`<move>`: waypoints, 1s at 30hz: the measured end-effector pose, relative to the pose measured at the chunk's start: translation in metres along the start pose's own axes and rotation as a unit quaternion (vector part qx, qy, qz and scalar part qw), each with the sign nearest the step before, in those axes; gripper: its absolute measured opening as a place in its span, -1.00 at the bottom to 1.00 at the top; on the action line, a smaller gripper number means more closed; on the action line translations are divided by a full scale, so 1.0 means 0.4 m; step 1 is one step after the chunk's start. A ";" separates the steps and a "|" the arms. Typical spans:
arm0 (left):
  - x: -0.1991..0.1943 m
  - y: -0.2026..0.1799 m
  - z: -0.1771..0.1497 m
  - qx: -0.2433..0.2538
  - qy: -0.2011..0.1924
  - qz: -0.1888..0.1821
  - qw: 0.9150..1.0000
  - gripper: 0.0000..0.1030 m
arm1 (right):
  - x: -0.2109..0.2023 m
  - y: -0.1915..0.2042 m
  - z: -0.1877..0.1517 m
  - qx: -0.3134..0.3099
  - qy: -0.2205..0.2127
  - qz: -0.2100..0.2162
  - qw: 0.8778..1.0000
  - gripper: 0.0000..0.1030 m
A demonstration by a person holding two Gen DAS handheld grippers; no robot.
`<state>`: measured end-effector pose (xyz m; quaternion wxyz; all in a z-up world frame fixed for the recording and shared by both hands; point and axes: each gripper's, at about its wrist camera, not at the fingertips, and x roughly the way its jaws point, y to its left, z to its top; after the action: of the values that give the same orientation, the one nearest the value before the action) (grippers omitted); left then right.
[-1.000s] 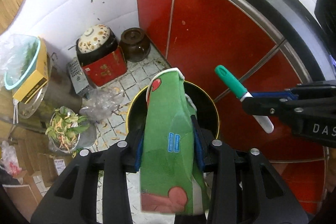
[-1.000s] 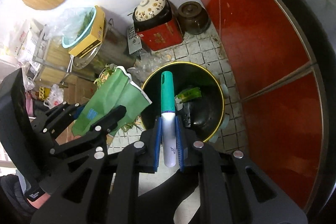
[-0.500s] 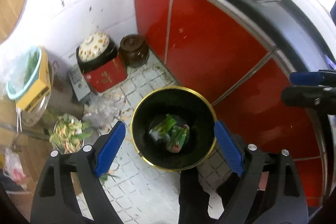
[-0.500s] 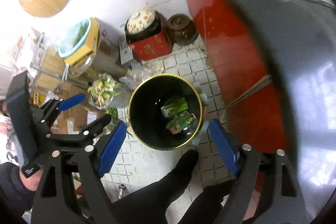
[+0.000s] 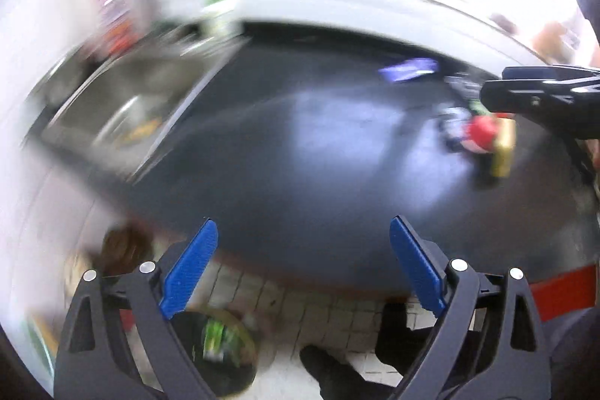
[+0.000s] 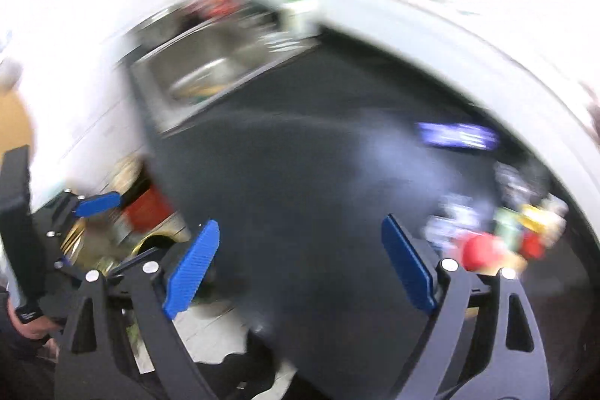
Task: Collect trash
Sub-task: 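Move both tools back over the countertop, then grasp the crumpled foil with the left tool while the right tool grasps the white foam piece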
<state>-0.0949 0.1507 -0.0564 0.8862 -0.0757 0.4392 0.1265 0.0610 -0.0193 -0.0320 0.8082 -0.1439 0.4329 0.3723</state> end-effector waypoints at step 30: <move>0.424 -0.514 0.301 0.120 0.096 -0.072 0.985 0.83 | -0.007 -0.745 -0.193 0.175 -0.005 -0.088 0.981 0.76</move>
<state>0.1551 0.0103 -0.1144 0.8494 -0.0120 0.5275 0.0005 0.2306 -0.2666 -0.1015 0.8525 -0.0360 0.4734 0.2185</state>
